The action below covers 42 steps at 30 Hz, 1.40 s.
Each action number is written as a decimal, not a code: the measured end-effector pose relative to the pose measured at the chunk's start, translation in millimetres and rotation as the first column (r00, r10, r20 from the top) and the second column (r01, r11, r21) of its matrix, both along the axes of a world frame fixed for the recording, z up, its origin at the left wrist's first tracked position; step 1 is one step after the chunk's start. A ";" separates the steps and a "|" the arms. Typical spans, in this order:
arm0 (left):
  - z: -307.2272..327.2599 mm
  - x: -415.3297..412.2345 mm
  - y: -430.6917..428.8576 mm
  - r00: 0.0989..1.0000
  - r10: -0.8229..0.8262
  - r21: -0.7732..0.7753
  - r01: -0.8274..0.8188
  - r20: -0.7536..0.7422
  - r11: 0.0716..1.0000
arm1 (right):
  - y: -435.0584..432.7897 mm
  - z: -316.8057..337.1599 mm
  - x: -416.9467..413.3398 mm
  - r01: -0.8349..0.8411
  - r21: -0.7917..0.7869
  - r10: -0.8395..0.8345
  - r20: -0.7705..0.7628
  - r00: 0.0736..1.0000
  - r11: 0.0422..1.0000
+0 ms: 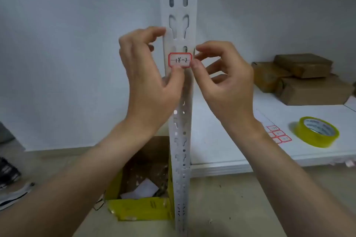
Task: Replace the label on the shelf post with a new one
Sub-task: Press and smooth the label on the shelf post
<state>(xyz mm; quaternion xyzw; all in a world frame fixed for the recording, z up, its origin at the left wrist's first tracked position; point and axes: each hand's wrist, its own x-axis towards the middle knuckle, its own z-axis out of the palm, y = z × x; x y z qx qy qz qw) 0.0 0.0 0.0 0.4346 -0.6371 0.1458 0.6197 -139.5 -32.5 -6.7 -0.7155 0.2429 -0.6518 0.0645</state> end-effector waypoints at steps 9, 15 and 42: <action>2.4 6.7 -3.7 0.953 -0.181 0.122 0.215 -0.241 0.969 | -5.9 -2.3 0.1 0.103 -0.107 -0.107 -0.033 0.994 0.989; 3.4 9.0 -12.2 0.942 -0.208 0.046 0.227 -0.264 0.973 | -5.8 -3.2 0.5 0.131 -0.153 -0.139 -0.041 0.989 0.979; 5.8 13.7 -16.3 0.961 -0.246 -0.018 0.245 -0.128 0.969 | 12.3 13.3 4.0 0.302 -0.108 -0.312 -0.090 0.946 0.947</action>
